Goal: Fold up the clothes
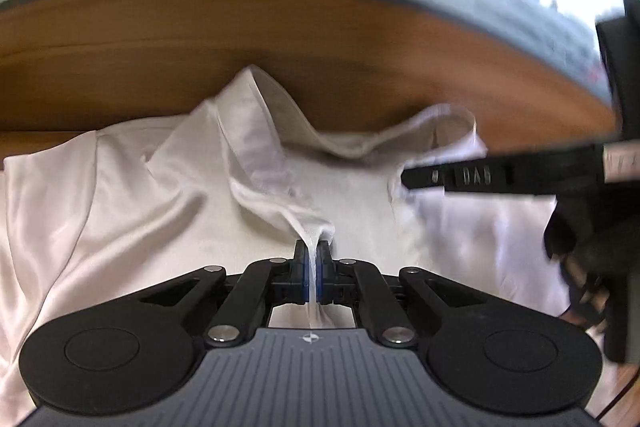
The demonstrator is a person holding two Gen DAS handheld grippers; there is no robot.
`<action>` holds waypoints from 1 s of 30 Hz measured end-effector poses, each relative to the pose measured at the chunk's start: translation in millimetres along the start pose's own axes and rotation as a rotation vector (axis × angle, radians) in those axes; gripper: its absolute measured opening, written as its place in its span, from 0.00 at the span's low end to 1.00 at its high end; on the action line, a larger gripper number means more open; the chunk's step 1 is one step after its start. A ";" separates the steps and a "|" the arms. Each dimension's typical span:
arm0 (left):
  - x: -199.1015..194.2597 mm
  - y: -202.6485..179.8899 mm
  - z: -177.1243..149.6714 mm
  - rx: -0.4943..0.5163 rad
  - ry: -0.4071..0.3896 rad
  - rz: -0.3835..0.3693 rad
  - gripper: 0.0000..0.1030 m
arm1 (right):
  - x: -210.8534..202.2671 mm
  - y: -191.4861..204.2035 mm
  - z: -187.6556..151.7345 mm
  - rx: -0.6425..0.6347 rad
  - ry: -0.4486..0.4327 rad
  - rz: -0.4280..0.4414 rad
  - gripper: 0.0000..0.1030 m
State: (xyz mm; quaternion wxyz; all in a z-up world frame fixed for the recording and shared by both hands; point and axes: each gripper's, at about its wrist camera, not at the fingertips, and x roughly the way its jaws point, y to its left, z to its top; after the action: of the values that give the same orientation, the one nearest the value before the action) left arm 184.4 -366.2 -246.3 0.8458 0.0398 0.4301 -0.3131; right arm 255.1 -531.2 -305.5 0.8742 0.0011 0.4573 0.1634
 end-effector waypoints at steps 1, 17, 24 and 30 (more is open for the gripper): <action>-3.1 3.4 1.0 -0.024 -0.009 -0.015 0.03 | -0.9 -0.3 1.5 -0.001 -0.003 0.004 0.02; -22.7 15.9 6.7 -0.129 -0.050 -0.081 0.03 | 3.5 14.9 1.2 -0.041 0.056 -0.046 0.28; -23.1 17.7 4.8 -0.127 -0.055 -0.071 0.03 | 22.9 24.3 9.8 0.001 0.045 -0.128 0.38; -25.8 20.7 3.3 -0.138 -0.060 -0.076 0.03 | 24.8 34.5 2.0 -0.057 -0.008 -0.200 0.27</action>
State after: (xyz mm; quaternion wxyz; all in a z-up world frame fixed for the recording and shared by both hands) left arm 187.2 -338.0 -228.9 0.8466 -0.0445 0.4264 -0.3156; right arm 259.9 -491.1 -318.9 0.8875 -0.0690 0.4469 0.0883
